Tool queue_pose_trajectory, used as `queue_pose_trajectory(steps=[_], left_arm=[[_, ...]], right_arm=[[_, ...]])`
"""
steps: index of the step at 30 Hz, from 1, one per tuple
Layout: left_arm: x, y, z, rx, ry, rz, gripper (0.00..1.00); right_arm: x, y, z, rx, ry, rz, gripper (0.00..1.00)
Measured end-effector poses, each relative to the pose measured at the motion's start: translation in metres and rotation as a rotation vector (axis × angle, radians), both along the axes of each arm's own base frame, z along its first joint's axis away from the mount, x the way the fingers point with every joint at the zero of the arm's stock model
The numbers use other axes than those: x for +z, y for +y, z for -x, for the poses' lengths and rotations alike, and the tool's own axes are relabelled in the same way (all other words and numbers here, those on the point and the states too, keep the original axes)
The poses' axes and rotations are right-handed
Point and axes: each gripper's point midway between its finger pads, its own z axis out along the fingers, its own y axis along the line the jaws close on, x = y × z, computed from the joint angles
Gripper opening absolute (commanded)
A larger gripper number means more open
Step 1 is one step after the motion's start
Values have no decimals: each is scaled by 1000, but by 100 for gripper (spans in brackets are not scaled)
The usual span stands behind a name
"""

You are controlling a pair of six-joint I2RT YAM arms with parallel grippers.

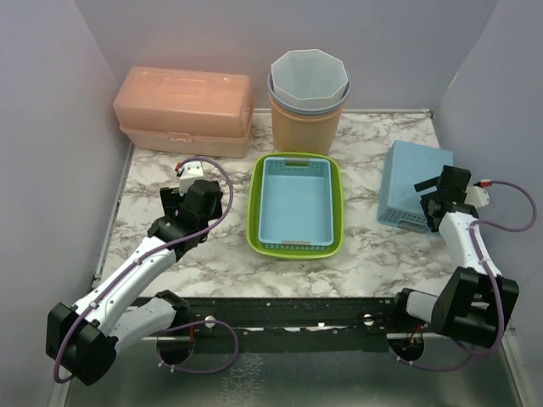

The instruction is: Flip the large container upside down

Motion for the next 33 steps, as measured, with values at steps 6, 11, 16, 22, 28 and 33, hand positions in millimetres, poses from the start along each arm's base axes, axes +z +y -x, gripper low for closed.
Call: queue_pose_trajectory(steps=[6, 11, 16, 22, 28, 33], left_arm=[[-1, 0, 0, -1, 3, 0, 99], [-2, -1, -1, -2, 6, -2, 99], [-2, -1, -1, -2, 5, -1, 99], [-4, -1, -2, -2, 11, -5, 99], [-8, -2, -2, -5, 29, -15, 99], [-10, -3, -2, -10, 34, -15, 99]], right_arm=[[-2, -6, -42, 149, -1, 19, 100], [-5, -10, -83, 216, -13, 6, 100], [-5, -27, -125, 228, -16, 17, 100], [-8, -36, -142, 245, -10, 30, 100], [-3, -39, -159, 290, -25, 46, 100], [0, -39, -164, 309, -36, 46, 100]])
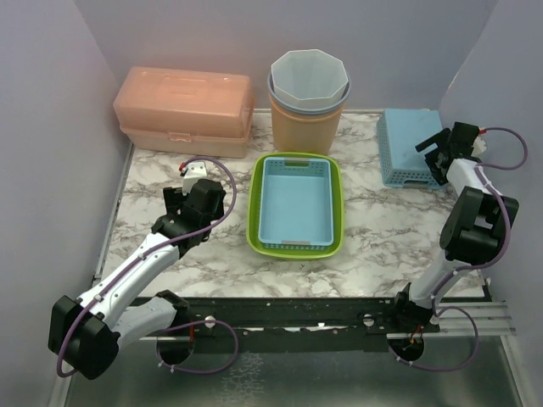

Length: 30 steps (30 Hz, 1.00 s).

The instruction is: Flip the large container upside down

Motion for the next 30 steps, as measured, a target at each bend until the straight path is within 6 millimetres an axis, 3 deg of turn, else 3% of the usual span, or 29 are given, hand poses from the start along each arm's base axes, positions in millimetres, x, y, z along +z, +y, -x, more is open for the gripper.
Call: queue_pose_trajectory(steps=[5, 7, 9, 12, 16, 25, 30], left_arm=[[0, 0, 0, -2, 1, 0, 99], [0, -1, 0, -5, 2, 1, 99], [-1, -1, 0, -9, 4, 3, 99], [-1, -3, 0, -16, 8, 7, 99], [-2, -6, 1, -32, 15, 15, 99], [-5, -11, 2, -66, 31, 28, 99], [-10, -19, 2, -109, 58, 38, 99]], right_arm=[[12, 17, 1, 65, -31, -56, 98], [24, 30, 17, 91, -62, -79, 95], [45, 45, 39, 115, -110, -92, 95], [91, 62, 66, 155, -216, -75, 95], [135, 87, 95, 226, -340, -76, 84], [134, 186, 173, 506, -364, -295, 75], [141, 219, 206, 604, -338, -317, 72]])
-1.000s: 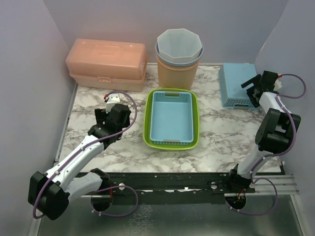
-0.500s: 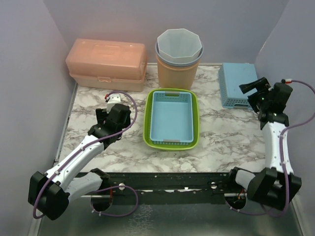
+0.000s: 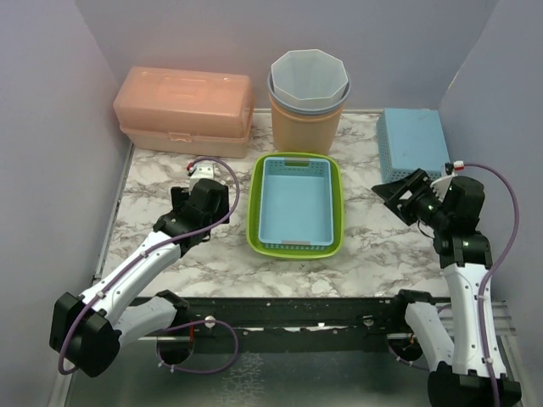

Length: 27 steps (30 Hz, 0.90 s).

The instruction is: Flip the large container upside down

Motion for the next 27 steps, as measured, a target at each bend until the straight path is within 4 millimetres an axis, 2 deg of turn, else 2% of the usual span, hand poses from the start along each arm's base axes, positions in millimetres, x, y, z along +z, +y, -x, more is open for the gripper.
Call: queue_pose_trajectory(steps=[3, 5, 7, 12, 14, 17, 21, 24, 27], left_arm=[[-5, -5, 1, -26, 24, 4, 99], [-8, -7, 1, -38, 34, 7, 99], [-8, -8, 1, -45, 38, 10, 99], [-9, -9, 1, -49, 41, 11, 99], [-9, -9, 1, -49, 43, 10, 99], [-9, -9, 1, -47, 43, 10, 99], [-9, -8, 1, -46, 42, 10, 99], [-9, -8, 1, -46, 41, 10, 99], [-9, -8, 1, -46, 40, 10, 99]], right_arm=[[-1, 15, 10, 50, 24, 17, 72], [-7, 35, 16, 120, 56, 34, 72], [-19, 67, 27, 232, 108, 63, 73], [-57, 159, 69, 494, 244, 215, 74], [-68, 180, 86, 519, 277, 242, 74], [-75, 197, 101, 479, 294, 250, 74], [-80, 212, 112, 364, 317, 219, 75], [-89, 223, 109, 276, 347, 171, 76], [-107, 233, 101, 187, 394, 138, 75]])
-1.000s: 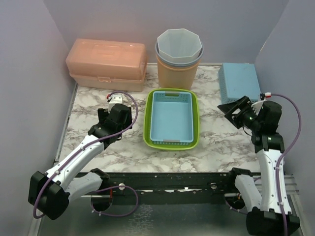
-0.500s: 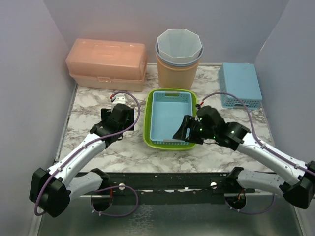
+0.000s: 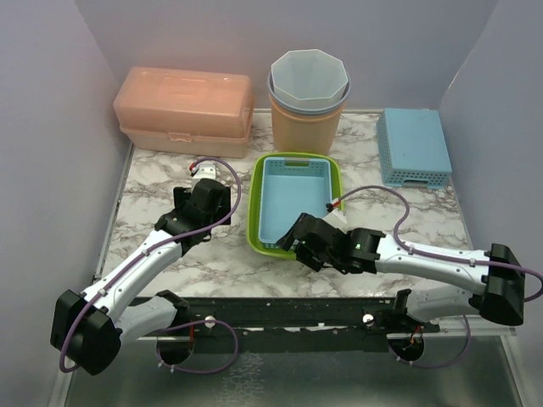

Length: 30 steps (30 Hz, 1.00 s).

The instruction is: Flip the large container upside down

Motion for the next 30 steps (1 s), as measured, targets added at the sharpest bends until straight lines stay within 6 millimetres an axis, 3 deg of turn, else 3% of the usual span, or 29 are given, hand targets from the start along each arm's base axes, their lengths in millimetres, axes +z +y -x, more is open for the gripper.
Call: queue_pose_trajectory(steps=[4, 15, 21, 25, 30], left_arm=[[0, 0, 0, 0, 0, 0, 99], [-1, 0, 0, 1, 2, -1, 99], [-3, 0, 0, 0, 9, -6, 99], [-5, 0, 0, 1, 15, -9, 99], [-5, 0, 0, 1, 18, -11, 99]], right_arm=[[-18, 2, -12, -140, 31, -36, 69], [-36, -8, -34, -431, 49, -168, 56], [-47, -9, -42, -515, 55, -216, 54], [-50, -4, -48, -540, 45, -200, 43], [-59, -4, -54, -565, 24, -160, 42]])
